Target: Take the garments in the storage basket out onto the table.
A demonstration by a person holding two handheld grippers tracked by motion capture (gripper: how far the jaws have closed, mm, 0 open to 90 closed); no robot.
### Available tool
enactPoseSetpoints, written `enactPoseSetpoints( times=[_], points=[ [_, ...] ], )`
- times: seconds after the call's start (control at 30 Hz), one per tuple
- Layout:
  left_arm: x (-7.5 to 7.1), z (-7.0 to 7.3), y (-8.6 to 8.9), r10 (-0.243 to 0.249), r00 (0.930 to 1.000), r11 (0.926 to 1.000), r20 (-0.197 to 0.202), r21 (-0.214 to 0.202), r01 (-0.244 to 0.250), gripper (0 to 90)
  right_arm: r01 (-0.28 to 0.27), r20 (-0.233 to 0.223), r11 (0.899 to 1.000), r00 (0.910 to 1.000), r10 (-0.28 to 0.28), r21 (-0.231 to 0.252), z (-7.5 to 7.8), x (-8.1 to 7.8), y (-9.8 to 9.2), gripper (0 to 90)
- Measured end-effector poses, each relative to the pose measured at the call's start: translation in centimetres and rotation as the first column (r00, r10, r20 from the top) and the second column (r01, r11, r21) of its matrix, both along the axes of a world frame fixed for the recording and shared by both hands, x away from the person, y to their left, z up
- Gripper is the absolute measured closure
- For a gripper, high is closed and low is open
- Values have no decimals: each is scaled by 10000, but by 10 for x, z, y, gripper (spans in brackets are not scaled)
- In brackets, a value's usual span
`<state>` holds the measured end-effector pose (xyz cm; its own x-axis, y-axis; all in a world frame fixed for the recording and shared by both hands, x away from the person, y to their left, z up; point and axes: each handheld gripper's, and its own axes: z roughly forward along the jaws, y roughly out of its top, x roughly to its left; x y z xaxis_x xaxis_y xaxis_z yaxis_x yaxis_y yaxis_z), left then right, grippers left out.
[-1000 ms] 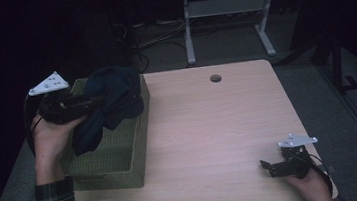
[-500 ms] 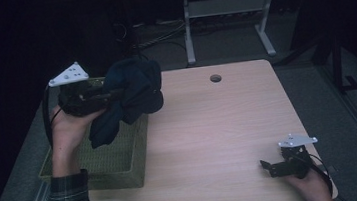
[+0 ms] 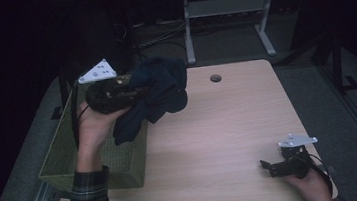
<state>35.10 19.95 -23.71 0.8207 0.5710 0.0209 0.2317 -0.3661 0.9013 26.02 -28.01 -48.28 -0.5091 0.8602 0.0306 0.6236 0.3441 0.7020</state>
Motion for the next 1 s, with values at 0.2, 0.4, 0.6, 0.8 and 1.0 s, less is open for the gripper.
enactPoseSetpoints(
  times=[0.2,0.4,0.6,0.8,1.0],
  points=[
    [0,-8,-20,-293,9994,9993,-189,-239,289,698,-1,1,10000,10000,1,-2,0,0,0,21],
    [-1,-16,-42,-574,9979,9981,-293,-249,567,698,0,-1,10000,10000,0,-1,0,0,0,21],
    [-3,-26,-62,-889,9949,9953,-473,-423,869,698,1,-4,10000,10000,-1,3,0,0,0,21],
    [-5,-43,-83,-1206,9894,9909,-802,-700,1151,698,10,-19,10000,10000,-10,13,0,0,0,21],
    [-5,-64,-99,-1417,9825,9880,-1209,-784,1328,698,11,-19,10000,10000,-11,16,0,0,0,20]
  ],
)
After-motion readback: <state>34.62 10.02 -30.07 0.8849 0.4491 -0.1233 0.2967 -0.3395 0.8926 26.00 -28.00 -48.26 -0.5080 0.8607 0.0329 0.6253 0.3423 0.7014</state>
